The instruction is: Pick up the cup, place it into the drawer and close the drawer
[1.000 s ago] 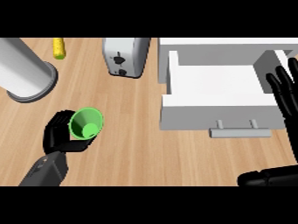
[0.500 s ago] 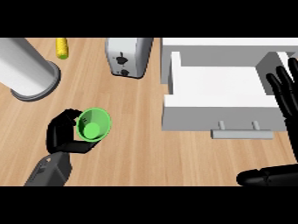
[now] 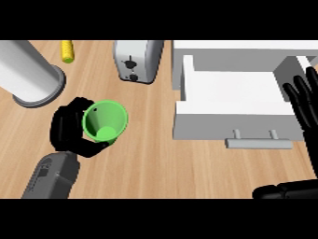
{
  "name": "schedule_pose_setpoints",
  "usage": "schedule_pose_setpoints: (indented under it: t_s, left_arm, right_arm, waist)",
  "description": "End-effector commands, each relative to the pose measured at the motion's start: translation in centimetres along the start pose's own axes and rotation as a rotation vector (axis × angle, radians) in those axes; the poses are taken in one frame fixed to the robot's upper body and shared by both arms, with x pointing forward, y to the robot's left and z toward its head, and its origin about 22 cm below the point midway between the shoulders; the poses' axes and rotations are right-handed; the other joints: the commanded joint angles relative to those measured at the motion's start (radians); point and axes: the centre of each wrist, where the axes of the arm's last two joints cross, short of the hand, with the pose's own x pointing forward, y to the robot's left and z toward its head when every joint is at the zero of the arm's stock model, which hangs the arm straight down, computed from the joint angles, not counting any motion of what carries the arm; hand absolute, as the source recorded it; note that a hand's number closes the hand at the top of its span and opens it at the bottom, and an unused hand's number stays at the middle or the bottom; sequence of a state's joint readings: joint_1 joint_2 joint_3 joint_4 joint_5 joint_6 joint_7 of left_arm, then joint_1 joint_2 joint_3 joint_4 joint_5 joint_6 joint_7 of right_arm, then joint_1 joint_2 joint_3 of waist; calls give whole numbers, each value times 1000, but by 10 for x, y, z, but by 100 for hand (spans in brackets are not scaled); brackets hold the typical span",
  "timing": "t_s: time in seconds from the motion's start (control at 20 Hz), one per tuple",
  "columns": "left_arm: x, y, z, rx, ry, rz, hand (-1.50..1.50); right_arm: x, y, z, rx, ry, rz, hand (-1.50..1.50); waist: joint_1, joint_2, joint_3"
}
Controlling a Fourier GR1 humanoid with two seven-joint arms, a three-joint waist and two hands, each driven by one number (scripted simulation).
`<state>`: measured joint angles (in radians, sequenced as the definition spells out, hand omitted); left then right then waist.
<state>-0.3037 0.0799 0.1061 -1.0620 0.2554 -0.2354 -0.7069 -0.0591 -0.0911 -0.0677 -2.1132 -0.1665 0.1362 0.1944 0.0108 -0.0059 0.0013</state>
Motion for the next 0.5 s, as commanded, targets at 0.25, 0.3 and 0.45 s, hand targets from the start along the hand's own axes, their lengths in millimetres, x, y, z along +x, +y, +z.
schedule_pose_setpoints:
  t_s: [0.25,0.3,0.45]
  left_arm:
    - [61,-76,-53,-54,-32,49,150]
    - [77,-87,-76,-75,-30,56,150]
    - [86,-112,-98,-75,-38,34,150]
  right_arm:
    - [0,-8,-16,0,-8,15,-150]
    - [-10,2,-7,3,-8,7,-150]
    - [11,-14,-5,-4,-15,-9,-150]
  waist:
    - [-6,4,-1]
    - [-5,3,0]
    - [-15,4,-1]
